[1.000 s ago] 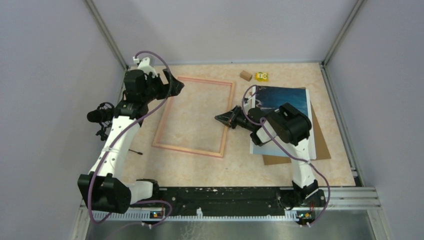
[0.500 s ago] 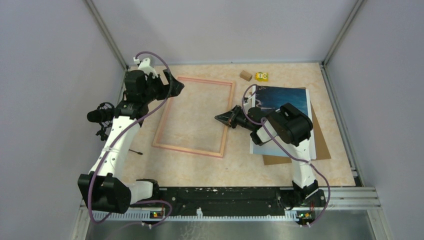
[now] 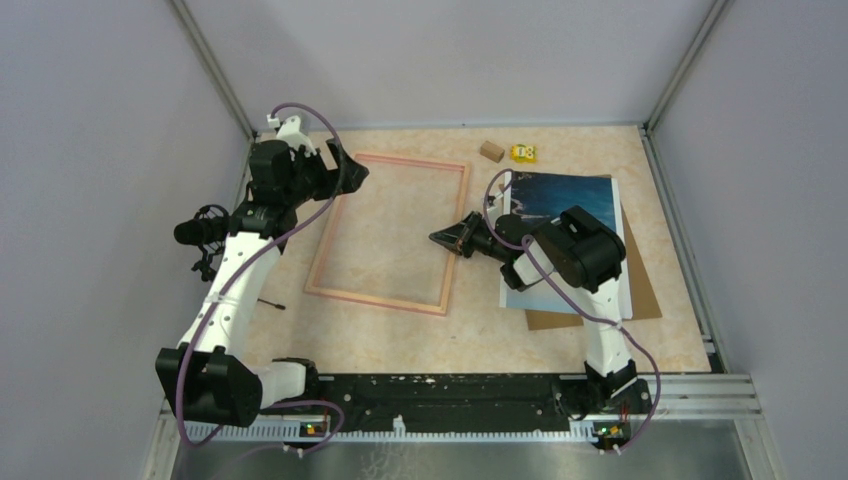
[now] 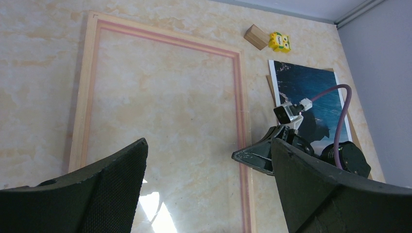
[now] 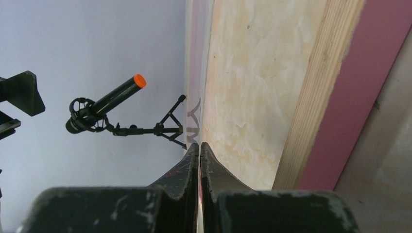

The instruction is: Put the photo into the frame

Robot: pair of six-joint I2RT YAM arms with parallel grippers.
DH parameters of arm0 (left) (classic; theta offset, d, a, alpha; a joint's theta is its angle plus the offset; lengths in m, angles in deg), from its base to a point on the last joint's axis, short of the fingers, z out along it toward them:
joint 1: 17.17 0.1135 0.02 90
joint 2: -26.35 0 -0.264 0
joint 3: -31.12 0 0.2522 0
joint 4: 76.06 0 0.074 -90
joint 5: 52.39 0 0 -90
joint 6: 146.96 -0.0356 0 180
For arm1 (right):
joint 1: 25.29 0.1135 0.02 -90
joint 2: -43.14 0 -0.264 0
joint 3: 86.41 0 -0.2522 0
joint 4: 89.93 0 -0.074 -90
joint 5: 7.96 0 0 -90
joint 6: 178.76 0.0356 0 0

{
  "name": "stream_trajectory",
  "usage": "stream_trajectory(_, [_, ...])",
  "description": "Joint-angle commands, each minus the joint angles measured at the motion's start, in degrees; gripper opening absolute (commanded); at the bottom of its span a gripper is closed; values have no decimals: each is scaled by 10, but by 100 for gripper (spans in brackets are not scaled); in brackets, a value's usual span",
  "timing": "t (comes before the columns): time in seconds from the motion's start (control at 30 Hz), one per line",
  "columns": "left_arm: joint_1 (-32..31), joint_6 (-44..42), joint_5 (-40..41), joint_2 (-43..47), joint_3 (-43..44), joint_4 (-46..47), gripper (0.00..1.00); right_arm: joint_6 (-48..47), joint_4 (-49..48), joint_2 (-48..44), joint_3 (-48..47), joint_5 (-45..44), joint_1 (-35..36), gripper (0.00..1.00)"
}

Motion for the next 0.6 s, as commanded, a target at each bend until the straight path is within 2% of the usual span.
stream_trajectory(0.0, [4, 4, -6, 4, -1, 26, 98, -18, -19, -34, 2, 10, 6, 0])
stream_trajectory(0.57, [4, 5, -8, 5, -2, 26, 98, -23, -14, -36, 7, 20, -3, 0])
